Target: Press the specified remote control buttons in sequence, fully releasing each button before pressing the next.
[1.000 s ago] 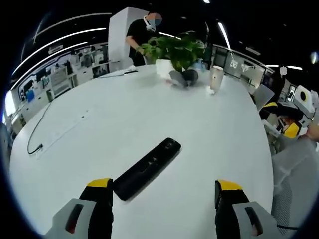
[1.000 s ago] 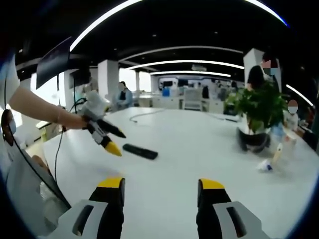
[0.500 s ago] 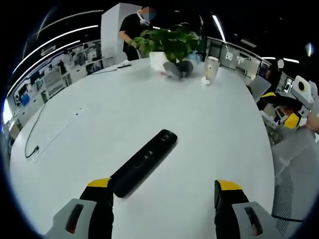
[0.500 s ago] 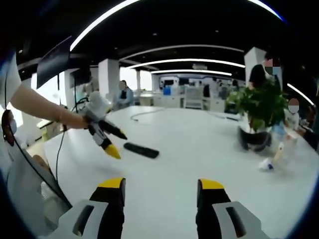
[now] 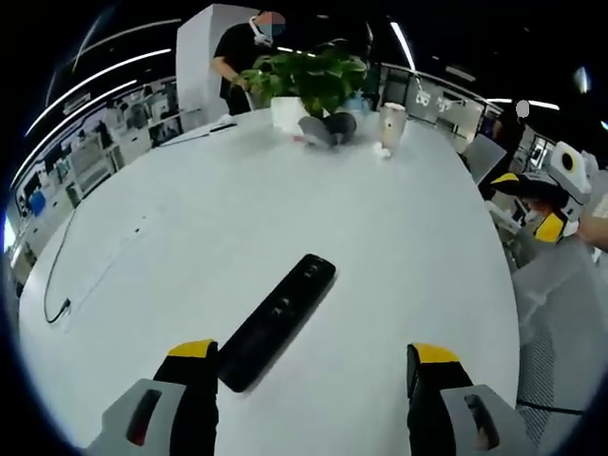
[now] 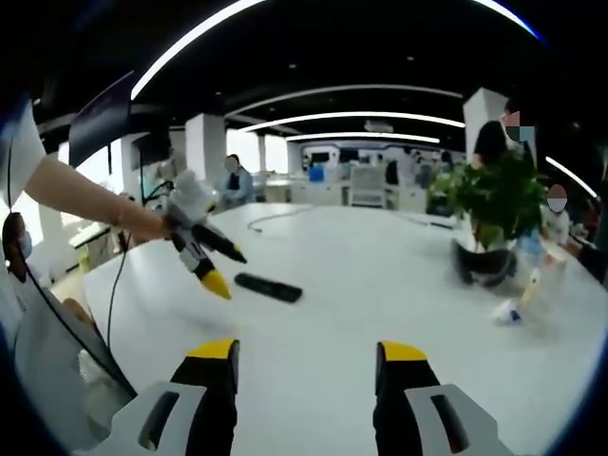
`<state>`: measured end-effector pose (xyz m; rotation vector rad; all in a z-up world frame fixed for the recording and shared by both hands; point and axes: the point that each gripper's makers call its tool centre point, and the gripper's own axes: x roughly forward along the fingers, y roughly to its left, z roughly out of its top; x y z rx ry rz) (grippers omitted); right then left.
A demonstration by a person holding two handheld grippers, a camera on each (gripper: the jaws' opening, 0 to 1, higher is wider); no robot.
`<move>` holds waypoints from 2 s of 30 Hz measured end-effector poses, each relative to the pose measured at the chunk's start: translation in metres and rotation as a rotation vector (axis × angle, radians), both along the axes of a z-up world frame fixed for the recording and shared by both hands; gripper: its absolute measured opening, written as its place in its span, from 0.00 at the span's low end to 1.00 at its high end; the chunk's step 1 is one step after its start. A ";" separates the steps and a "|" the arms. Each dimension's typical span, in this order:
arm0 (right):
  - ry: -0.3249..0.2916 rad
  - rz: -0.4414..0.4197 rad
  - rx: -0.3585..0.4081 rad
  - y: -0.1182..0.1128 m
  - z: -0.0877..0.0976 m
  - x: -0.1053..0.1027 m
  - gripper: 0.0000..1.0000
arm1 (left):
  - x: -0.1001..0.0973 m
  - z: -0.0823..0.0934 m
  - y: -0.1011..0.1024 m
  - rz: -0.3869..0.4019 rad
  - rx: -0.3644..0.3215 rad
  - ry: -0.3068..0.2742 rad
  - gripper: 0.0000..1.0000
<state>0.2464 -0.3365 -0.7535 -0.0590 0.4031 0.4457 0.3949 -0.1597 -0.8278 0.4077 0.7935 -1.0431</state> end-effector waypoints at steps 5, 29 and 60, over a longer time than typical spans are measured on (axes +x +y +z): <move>0.008 -0.008 0.008 -0.001 -0.001 0.000 0.55 | -0.003 -0.004 -0.002 -0.069 0.052 -0.011 0.84; 0.031 0.005 -0.002 0.001 -0.006 0.000 0.55 | 0.004 -0.026 0.012 -0.165 0.218 -0.009 0.82; 0.054 0.007 -0.001 0.000 -0.010 0.000 0.55 | 0.014 -0.042 0.014 -0.304 0.325 0.052 0.80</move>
